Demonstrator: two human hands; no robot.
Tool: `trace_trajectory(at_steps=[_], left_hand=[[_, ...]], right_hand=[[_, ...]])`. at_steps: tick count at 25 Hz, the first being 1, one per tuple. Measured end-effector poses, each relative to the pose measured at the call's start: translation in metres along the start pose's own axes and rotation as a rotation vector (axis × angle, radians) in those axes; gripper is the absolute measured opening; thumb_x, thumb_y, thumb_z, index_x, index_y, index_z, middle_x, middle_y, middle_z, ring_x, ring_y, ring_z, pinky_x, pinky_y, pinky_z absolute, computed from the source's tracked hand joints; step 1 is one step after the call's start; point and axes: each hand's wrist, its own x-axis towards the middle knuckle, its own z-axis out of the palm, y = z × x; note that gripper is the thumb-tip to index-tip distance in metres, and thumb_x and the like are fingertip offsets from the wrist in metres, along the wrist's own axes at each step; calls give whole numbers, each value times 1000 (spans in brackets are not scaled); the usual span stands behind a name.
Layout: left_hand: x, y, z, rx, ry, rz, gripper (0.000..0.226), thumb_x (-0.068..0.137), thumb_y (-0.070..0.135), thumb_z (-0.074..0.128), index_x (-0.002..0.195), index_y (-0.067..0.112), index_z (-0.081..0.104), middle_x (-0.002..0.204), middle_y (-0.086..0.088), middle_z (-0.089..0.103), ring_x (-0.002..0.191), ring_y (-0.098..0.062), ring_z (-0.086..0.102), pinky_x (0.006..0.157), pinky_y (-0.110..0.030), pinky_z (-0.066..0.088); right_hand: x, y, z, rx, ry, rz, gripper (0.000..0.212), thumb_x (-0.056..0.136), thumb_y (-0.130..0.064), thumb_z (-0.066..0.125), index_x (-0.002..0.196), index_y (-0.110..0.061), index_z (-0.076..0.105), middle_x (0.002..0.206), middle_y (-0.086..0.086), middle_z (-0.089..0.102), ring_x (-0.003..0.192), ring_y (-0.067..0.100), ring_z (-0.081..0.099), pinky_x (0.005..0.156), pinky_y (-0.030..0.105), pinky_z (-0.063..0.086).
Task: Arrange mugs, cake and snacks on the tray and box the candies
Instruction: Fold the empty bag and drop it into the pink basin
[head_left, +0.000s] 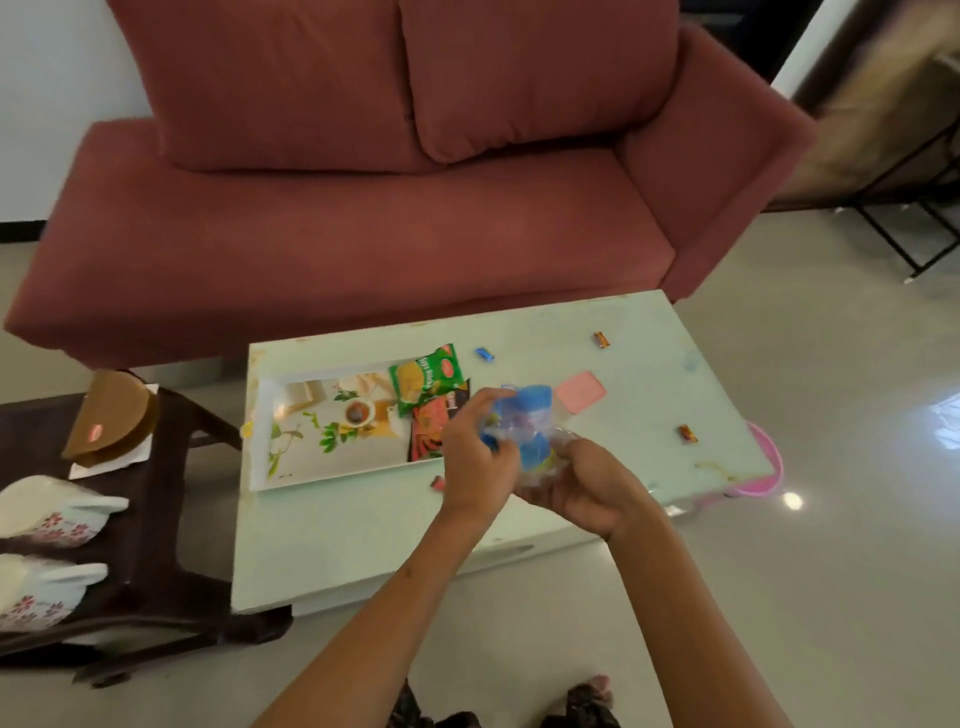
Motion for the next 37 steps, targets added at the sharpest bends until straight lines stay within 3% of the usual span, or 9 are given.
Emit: trace_trajectory(at_steps=[2, 5, 10, 13, 18, 22, 25, 29, 37], left_hand=[[-11, 9, 37, 85, -92, 135, 36, 62, -12, 46, 92, -4, 65, 88, 2, 65, 94, 9, 56, 78, 1, 38], [-19, 22, 97, 207, -188, 206, 35, 61, -3, 46, 90, -6, 66, 92, -17, 68, 90, -26, 62, 78, -14, 43], [-36, 34, 198, 419, -260, 507, 27, 58, -2, 74, 82, -4, 63, 82, -18, 67, 88, -15, 46, 79, -27, 42], [-49, 41, 238, 388, -381, 421, 40, 64, 4, 79, 97, -2, 57, 98, -19, 62, 96, -20, 52, 76, -24, 52], [-39, 53, 292, 340, -732, 311, 69, 69, 3, 64, 131, 18, 37, 134, 1, 42, 129, -11, 31, 108, -30, 37], [-20, 54, 337, 283, -757, 396, 77, 66, 34, 68, 134, 23, 35, 138, 8, 37, 130, -6, 30, 109, -21, 30], [8, 49, 379, 125, -757, 53, 96, 64, 38, 79, 142, 36, 23, 139, 22, 31, 130, 6, 32, 102, -12, 37], [58, 29, 436, -110, -823, -291, 71, 67, 12, 80, 128, 35, 50, 124, 24, 54, 117, -8, 55, 88, -27, 55], [77, -26, 513, 99, -590, -420, 41, 62, -11, 63, 82, 24, 66, 85, 7, 67, 89, -12, 64, 63, -10, 51]], right_hand=[[-18, -21, -35, -60, 10, -77, 35, 92, -6, 39, 121, -10, 60, 105, 13, 68, 82, 25, 67, 69, 34, 58], [-46, -50, -93, -42, -7, -156, 38, 88, -7, 42, 116, -14, 65, 109, 15, 69, 88, 28, 68, 75, 41, 57], [-75, -84, -185, -83, -23, -286, 39, 84, -23, 60, 122, -20, 59, 112, 10, 66, 88, 23, 70, 75, 46, 57], [-83, -97, -233, -153, 51, -335, 43, 82, -18, 69, 123, -25, 58, 107, 5, 71, 90, 23, 71, 72, 43, 58], [-67, -114, -297, -214, 288, -419, 43, 82, 10, 56, 107, -23, 69, 88, 4, 73, 76, 14, 71, 54, 27, 55], [-42, -145, -345, -141, 485, -415, 36, 84, 14, 47, 106, -7, 66, 86, 7, 67, 67, 17, 65, 51, 26, 53], [-20, -184, -377, -91, 612, -430, 34, 83, 18, 43, 87, -6, 68, 80, 2, 67, 63, 17, 64, 49, 23, 52], [13, -216, -402, -200, 741, -466, 47, 72, 21, 40, 67, -14, 71, 83, 9, 71, 77, 29, 69, 65, 34, 58], [39, -205, -437, -515, 633, -403, 34, 80, -2, 56, 110, -19, 63, 106, -12, 61, 93, -4, 62, 74, 10, 52]])
